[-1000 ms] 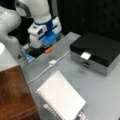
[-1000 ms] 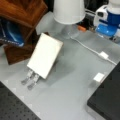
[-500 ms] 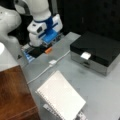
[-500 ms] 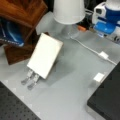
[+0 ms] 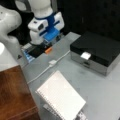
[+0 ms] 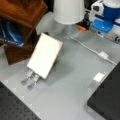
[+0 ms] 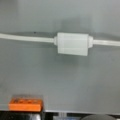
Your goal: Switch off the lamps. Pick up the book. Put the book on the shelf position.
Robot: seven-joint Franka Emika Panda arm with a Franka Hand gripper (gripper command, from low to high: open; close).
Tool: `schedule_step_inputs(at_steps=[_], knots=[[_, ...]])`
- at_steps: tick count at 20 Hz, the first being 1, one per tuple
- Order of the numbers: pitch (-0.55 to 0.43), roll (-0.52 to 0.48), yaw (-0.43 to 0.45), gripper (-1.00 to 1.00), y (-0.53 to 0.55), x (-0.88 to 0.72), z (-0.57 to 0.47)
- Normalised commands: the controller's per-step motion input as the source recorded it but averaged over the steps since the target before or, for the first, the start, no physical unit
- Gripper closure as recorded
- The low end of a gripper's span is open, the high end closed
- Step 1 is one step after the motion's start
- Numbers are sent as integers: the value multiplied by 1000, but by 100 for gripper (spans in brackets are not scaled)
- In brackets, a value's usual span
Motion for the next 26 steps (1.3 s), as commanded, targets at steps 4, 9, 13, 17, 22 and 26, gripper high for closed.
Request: schedule_step_inputs(at_steps=[4,9,13,17,22,26], knots=[[508,-273,79,-100,12,753,421],[442,-216,31,-100,1,749,417],[390,-231,15,-100,-26,642,348],[349,-320,49,-100,-98,554,217],[310,-493,69,-100,-107,433,88],[234,-512,56,-100,-77,450,91]])
